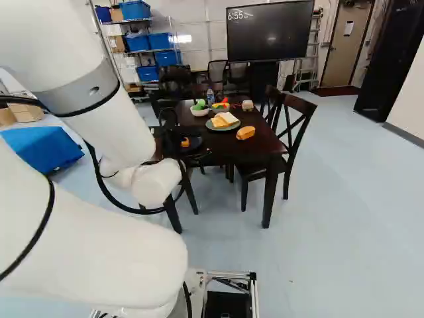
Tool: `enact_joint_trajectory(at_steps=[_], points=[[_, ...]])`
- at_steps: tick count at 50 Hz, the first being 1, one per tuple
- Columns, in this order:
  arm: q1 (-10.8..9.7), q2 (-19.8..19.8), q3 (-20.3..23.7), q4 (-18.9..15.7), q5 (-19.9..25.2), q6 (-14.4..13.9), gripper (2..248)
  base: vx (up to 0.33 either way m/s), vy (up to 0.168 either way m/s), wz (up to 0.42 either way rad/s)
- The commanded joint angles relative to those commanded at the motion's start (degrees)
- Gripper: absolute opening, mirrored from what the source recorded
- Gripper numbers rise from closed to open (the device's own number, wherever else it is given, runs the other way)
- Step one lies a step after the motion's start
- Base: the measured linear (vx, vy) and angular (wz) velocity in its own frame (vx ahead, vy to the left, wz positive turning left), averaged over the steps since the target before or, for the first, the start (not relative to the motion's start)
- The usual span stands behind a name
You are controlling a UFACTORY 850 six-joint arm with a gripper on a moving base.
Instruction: Move the croissant to the empty plate
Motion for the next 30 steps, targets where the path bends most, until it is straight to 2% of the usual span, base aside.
enact_joint_trajectory(at_steps=[30], points=[[0.00,0.00,0.00,0.00,0.00,0.00,247,0.000,0.000,0.000]])
